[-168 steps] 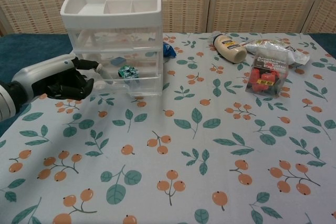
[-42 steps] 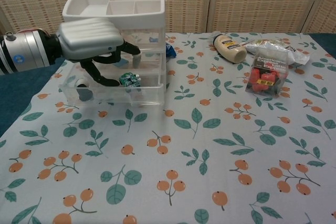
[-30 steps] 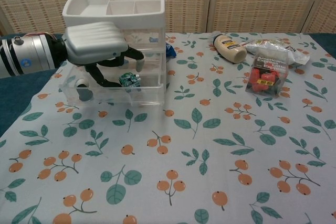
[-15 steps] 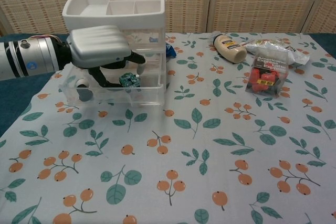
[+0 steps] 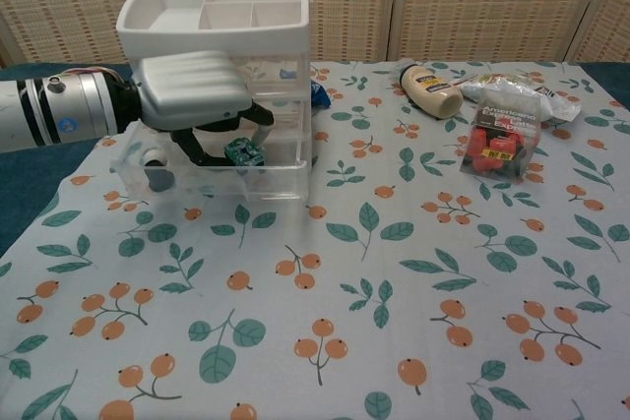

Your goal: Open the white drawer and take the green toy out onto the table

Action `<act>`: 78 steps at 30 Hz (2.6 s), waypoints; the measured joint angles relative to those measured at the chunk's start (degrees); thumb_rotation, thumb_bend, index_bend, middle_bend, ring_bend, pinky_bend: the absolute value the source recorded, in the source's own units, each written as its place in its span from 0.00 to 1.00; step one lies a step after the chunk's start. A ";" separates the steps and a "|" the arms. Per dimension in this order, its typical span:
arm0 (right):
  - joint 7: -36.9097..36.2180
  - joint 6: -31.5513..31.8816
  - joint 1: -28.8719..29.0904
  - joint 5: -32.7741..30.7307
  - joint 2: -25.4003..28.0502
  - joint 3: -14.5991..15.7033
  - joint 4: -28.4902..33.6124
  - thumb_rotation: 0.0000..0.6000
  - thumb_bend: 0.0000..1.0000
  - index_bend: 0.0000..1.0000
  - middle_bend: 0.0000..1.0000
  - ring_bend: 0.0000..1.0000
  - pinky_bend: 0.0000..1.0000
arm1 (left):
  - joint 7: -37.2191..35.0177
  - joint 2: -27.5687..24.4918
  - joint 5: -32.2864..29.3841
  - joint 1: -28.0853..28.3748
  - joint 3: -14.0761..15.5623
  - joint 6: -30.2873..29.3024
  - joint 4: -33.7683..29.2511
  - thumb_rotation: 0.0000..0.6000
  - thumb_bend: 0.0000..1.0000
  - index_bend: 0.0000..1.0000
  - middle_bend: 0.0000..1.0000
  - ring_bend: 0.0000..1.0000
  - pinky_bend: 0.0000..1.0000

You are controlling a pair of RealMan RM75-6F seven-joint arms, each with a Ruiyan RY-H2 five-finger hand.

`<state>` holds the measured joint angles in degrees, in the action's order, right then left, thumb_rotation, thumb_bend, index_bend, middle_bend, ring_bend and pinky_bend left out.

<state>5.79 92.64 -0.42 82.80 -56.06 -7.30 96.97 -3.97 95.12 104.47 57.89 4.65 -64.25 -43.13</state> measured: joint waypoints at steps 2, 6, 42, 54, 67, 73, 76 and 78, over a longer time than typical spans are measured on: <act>-0.08 0.04 -0.04 -0.03 0.01 -0.02 -0.04 1.00 0.33 0.28 0.29 0.20 0.30 | -0.02 0.01 -0.09 0.11 0.04 0.06 -0.01 1.00 0.23 0.49 0.94 1.00 1.00; -0.18 0.12 -0.10 -0.05 0.07 -0.08 -0.11 1.00 0.33 0.28 0.29 0.20 0.30 | -0.32 0.07 -0.15 0.17 0.04 -0.60 0.08 1.00 0.23 0.51 0.95 1.00 1.00; -0.34 -0.39 0.85 0.96 -0.27 -0.53 -0.01 1.00 0.33 0.28 0.29 0.20 0.30 | 7.52 -14.24 -2.50 -6.63 -1.02 -9.73 -21.24 1.00 0.23 0.51 0.95 1.00 1.00; 0.12 0.34 0.81 1.66 -0.11 -0.57 0.68 1.00 0.33 0.28 0.29 0.20 0.30 | 14.50 -21.52 2.67 -12.53 3.44 -11.93 -35.57 1.00 0.23 0.51 0.95 1.00 1.00; -0.30 1.57 -0.24 1.85 -0.11 -0.14 0.62 1.00 0.33 0.28 0.29 0.20 0.30 | 14.09 -14.79 4.92 -13.33 4.09 -7.68 -30.96 1.00 0.23 0.49 0.95 1.00 1.00; -0.52 1.55 -0.42 1.67 -0.21 -0.05 0.38 1.00 0.33 0.28 0.29 0.20 0.30 | 11.80 -10.60 4.25 -13.35 3.87 -5.66 -25.43 1.00 0.23 0.44 0.95 1.00 1.00; -0.56 1.77 -0.50 1.67 -0.22 -0.12 0.38 1.00 0.33 0.28 0.29 0.20 0.30 | 10.66 -9.12 3.67 -13.77 3.56 -5.60 -23.95 1.00 0.23 0.36 0.95 1.00 1.00; -0.54 1.91 -0.55 1.76 -0.21 -0.16 0.40 1.00 0.33 0.28 0.29 0.20 0.30 | 10.28 -8.87 3.60 -14.02 3.36 -6.21 -23.63 1.00 0.23 0.34 0.95 1.00 1.00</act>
<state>5.25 94.55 -0.96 84.56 -56.27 -7.46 97.37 6.31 86.25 108.07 43.87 8.00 -70.46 -66.76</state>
